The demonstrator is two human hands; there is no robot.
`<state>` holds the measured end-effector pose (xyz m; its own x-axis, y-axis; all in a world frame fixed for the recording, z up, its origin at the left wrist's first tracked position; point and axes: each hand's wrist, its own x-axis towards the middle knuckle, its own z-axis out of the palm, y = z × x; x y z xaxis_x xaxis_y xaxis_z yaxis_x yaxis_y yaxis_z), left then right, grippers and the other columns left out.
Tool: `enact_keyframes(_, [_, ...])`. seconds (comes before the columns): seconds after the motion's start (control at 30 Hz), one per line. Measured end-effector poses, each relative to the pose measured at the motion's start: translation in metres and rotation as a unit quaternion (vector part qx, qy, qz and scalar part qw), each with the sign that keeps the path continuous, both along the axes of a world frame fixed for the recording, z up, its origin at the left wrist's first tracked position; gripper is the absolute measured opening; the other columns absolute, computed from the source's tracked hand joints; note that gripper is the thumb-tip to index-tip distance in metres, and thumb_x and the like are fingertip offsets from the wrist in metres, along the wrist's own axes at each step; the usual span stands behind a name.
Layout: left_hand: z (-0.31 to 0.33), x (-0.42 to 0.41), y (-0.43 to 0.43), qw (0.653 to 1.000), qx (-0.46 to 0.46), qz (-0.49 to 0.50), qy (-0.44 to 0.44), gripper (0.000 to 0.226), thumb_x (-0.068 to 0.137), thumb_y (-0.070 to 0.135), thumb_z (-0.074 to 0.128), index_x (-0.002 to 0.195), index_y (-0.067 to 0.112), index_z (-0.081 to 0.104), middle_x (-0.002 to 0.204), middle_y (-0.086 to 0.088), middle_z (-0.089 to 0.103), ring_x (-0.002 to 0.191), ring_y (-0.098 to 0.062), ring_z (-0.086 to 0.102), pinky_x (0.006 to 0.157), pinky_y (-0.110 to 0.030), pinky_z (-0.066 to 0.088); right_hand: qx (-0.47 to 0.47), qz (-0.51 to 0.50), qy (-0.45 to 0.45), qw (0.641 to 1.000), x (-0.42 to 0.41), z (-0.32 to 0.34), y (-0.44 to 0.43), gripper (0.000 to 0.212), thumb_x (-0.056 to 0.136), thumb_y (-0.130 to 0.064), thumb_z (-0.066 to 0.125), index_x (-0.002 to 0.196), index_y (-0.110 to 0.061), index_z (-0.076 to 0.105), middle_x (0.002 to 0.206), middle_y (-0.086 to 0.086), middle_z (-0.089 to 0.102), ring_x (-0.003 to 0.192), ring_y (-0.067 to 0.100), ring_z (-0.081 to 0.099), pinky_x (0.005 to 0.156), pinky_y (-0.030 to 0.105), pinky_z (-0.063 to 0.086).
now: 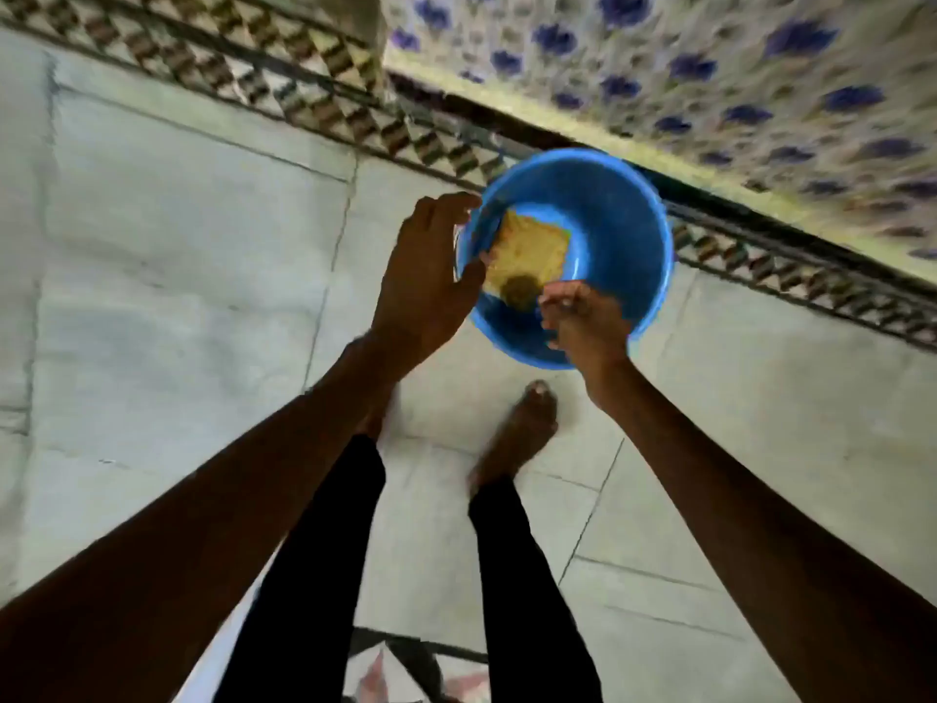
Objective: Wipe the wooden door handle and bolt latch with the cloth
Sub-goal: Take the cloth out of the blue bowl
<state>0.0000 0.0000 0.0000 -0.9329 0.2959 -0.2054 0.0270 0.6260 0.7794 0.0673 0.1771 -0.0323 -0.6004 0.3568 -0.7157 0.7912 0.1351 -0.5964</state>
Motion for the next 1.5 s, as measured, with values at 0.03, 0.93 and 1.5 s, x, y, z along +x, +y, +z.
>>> enact_keyframes(0.03, [-0.025, 0.001, 0.004, 1.000, -0.022, 0.005, 0.008, 0.054, 0.088, 0.023, 0.057, 0.136, 0.001, 0.049, 0.129, -0.018, 0.053, 0.116, -0.034, 0.054, 0.095, -0.050, 0.049, 0.062, 0.062, -0.005, 0.996, -0.008, -0.029, 0.003, 0.021, 0.080, -0.011, 0.067, 0.101, -0.008, 0.067, 0.090, 0.010, 0.067, 0.072, 0.007, 0.066, 0.072, 0.026, 0.052])
enact_keyframes(0.93, [-0.001, -0.018, -0.004, 0.970, 0.007, 0.062, -0.237, 0.059, 0.099, 0.021, 0.061, 0.152, 0.010, 0.036, 0.147, -0.010, 0.046, 0.133, -0.025, 0.047, 0.107, -0.038, 0.042, -0.022, 0.095, -0.052, 0.994, -0.034, 0.066, 0.035, 0.053, 0.089, -0.013, 0.067, 0.138, -0.015, 0.045, 0.126, 0.006, 0.059, 0.118, 0.026, 0.055, 0.102, 0.044, 0.045])
enact_keyframes(1.5, [0.553, -0.060, -0.196, 0.862, 0.305, 0.220, -0.339, 0.019, 0.099, 0.032, 0.060, 0.117, 0.025, 0.063, 0.119, -0.004, 0.070, 0.105, -0.021, 0.069, 0.077, -0.027, 0.058, -0.285, 0.137, 0.023, 0.948, -0.137, 0.633, -0.152, 0.028, 0.091, 0.002, 0.058, 0.114, -0.013, 0.062, 0.106, -0.001, 0.071, 0.095, 0.015, 0.070, 0.073, 0.024, 0.059])
